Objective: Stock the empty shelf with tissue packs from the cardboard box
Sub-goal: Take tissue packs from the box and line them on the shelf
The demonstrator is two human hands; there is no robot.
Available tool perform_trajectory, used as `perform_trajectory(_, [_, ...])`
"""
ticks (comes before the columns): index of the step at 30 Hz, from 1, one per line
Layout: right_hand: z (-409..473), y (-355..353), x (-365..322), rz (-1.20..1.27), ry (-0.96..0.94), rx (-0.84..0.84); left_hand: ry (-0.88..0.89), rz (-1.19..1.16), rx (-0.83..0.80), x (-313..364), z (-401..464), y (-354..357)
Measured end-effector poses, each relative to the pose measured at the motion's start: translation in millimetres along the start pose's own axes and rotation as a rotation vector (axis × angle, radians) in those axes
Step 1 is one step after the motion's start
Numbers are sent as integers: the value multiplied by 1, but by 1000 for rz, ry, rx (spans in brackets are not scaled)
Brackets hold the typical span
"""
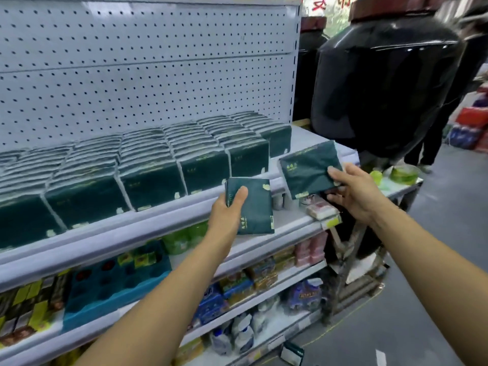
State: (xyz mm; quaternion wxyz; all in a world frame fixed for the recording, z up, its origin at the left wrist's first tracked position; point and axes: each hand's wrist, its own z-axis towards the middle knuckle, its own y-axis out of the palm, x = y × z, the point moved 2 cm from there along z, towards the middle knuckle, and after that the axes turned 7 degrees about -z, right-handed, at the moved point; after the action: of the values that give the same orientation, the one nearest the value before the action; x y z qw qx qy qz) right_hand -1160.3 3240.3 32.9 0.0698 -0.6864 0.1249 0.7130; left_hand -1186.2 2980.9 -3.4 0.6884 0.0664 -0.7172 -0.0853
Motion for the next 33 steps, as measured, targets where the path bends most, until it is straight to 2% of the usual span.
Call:
perform_trajectory(3, [45, -15, -8, -3, -50, 8, -28, 5, 43, 0, 19, 22])
perform_trajectory(6, [92, -19, -16, -185, -135, 20, -50, 24, 101, 1, 35, 41])
perform_trajectory(12, [174, -9, -12, -533, -181, -137, -29, 112, 146, 3, 58, 61])
perform_trajectory(16, [202, 4, 0, -609, -165, -204, -29, 100, 124, 2, 61, 63])
perform_trajectory(26, [230, 19, 19, -799, -150, -91, 16, 54, 54, 10, 56, 60])
perform_trajectory(30, [200, 13, 2, -751, -336, 78, 45, 139, 19, 11, 55, 66])
perform_trajectory(31, [188, 12, -7, -667, -372, 48, 57, 170, 13, 11, 55, 69])
perform_trajectory(32, [177, 12, -15, -573, -377, -62, 72, 198, 6, 13, 56, 74])
perform_trajectory(33, [165, 12, -22, -518, -349, -245, 92, 218, -2, 15, 57, 78])
